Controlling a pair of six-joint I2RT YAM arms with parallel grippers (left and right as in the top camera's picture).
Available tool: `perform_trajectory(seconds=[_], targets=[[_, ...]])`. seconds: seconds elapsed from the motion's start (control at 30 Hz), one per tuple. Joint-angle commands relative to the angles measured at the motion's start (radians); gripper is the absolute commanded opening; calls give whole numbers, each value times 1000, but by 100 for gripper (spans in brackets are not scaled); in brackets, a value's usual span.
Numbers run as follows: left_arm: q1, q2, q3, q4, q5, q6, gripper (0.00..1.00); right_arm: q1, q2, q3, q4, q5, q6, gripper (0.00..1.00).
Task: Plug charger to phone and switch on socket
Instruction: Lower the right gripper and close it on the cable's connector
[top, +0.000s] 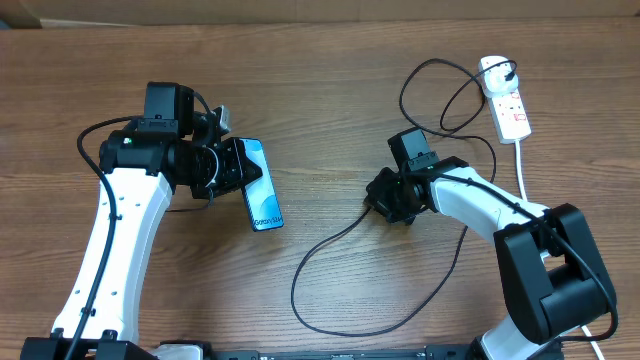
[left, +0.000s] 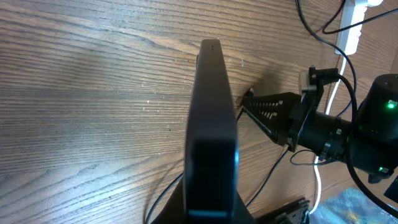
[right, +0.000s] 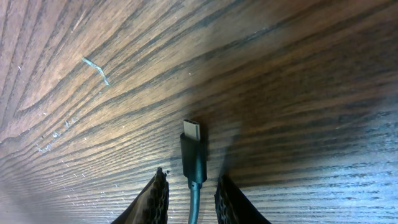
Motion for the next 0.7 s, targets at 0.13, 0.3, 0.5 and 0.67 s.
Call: perform_trajectory(seconds=[0.13, 0.3, 0.5, 0.67], targets=[[-3, -9, 5, 4, 25, 13, 4, 6, 58, -14, 2, 50, 14, 24], [-3, -9, 5, 4, 25, 13, 4, 8, 70, -33, 24, 53, 50, 23], [-3, -9, 5, 4, 25, 13, 4, 8, 70, -33, 26, 54, 49, 22], [-3, -9, 5, 4, 25, 13, 4, 8, 70, -33, 26, 63, 50, 16]])
